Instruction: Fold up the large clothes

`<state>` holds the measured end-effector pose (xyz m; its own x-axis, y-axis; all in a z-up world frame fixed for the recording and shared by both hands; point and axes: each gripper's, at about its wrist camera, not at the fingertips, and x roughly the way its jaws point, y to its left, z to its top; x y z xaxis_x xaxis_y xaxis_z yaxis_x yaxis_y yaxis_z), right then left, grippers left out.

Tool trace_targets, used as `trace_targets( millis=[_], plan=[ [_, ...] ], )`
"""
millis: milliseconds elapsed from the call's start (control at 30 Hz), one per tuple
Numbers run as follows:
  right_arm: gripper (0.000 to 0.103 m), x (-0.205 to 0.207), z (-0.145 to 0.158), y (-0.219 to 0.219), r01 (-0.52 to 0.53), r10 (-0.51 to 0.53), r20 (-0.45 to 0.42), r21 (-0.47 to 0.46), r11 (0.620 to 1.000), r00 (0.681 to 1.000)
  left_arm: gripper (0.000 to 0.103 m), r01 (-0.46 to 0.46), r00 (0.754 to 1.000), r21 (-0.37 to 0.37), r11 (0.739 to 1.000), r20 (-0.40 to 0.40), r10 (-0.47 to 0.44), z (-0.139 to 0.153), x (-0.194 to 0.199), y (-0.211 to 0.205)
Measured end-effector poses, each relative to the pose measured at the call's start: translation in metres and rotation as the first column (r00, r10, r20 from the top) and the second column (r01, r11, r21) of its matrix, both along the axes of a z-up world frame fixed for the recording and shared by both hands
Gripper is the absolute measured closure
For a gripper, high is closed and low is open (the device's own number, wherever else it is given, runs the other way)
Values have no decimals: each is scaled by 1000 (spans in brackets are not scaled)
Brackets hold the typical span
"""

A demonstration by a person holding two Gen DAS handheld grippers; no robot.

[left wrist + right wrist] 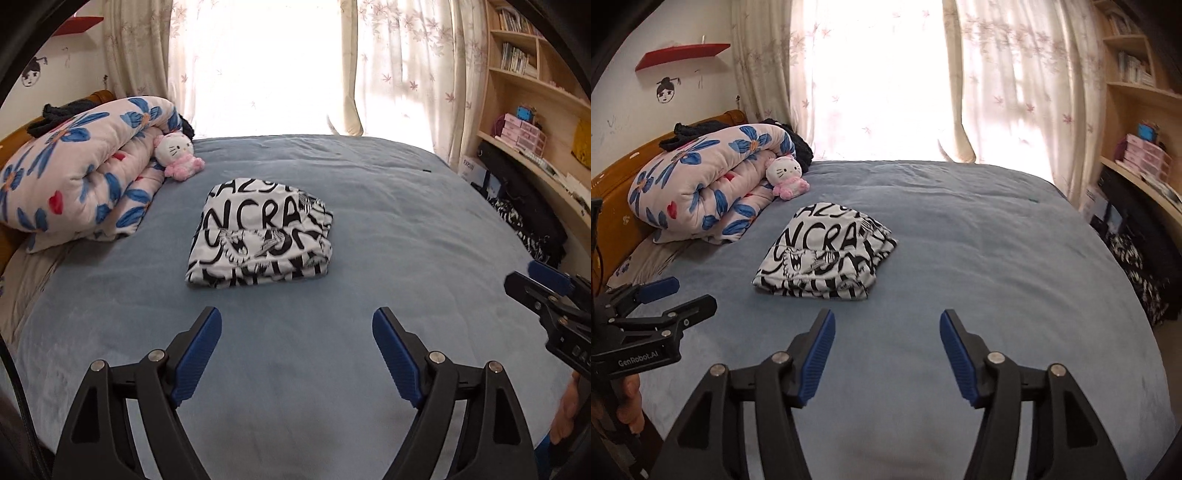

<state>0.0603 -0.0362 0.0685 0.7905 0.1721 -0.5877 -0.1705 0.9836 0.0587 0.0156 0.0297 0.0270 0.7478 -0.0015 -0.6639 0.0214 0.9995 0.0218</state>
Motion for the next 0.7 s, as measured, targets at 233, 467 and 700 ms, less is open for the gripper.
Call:
trace_targets(
  millis=[233,467,700],
  plan=[
    [36,-58,-29,-18,67,-67,-27,-7,998,997,20,-27,998,-89,996,-60,22,-33,-50,-26],
    [34,-94,-62,-40,140,-133,-86,82,987,987,20,-43,996,-138,990,-77,33,-63,-87,-50],
    [33,-102,-89,-45,141,-125,-152,105,984,981,20,-25,994,-109,994,-106,13,-80,-99,-67]
  ],
)
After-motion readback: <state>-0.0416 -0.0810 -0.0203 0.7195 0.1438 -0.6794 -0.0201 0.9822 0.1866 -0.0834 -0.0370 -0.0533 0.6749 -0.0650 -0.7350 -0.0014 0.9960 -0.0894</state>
